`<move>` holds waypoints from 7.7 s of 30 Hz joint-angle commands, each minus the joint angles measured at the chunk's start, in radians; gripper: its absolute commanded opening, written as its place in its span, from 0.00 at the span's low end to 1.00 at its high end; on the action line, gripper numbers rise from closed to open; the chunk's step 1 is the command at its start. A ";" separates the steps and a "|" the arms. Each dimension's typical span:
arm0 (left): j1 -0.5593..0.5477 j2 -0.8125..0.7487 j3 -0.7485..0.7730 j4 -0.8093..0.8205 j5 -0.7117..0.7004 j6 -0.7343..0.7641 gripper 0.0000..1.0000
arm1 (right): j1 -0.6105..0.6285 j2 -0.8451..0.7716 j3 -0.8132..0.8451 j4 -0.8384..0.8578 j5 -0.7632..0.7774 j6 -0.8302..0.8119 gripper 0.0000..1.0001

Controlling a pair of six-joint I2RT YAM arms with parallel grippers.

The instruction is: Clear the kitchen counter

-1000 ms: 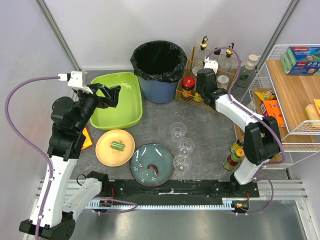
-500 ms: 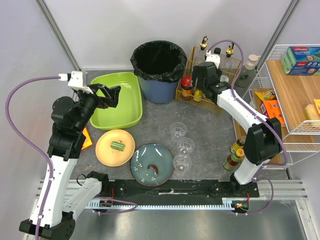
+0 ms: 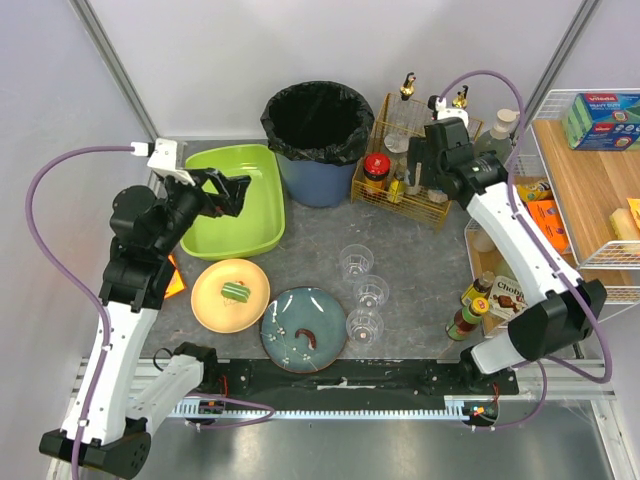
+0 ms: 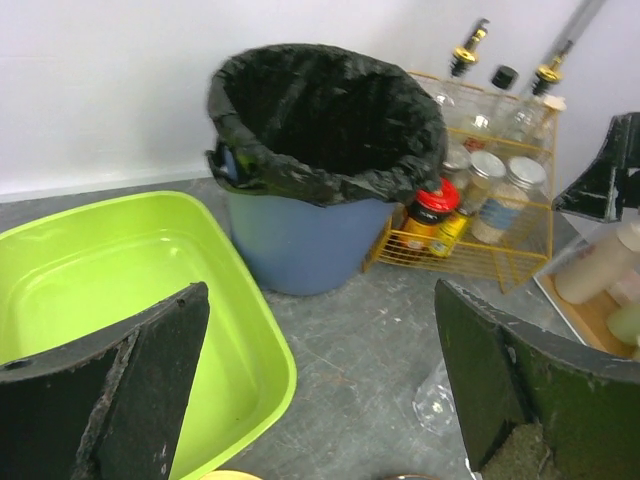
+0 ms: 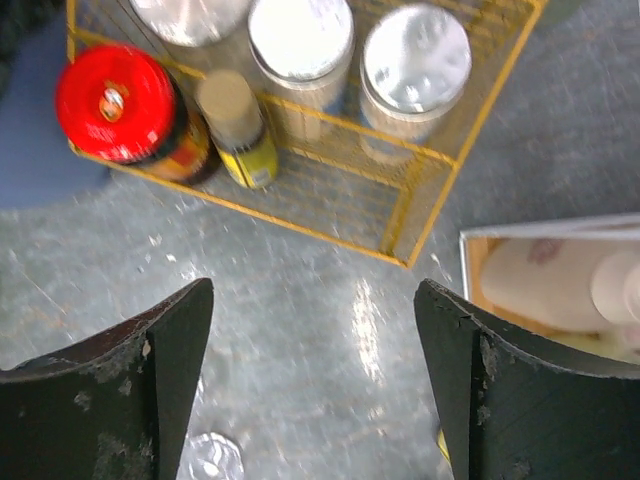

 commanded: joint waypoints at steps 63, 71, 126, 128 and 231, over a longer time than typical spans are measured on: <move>-0.037 0.086 -0.015 0.068 0.314 -0.092 0.99 | -0.130 -0.466 -0.494 -0.331 0.219 0.189 0.00; -0.037 0.079 -0.017 0.065 0.303 -0.084 0.99 | -0.132 -0.438 -0.358 -0.274 0.077 0.125 0.00; -0.037 0.013 -0.012 -0.007 0.179 0.003 0.99 | -0.047 0.212 0.208 0.042 -0.028 -0.073 0.00; -0.037 0.016 -0.012 -0.007 0.177 0.005 0.99 | -0.043 0.240 0.227 0.031 -0.013 -0.073 0.00; -1.123 1.284 0.535 0.525 0.113 0.171 0.62 | -0.041 -0.556 0.075 0.051 -0.266 0.060 0.94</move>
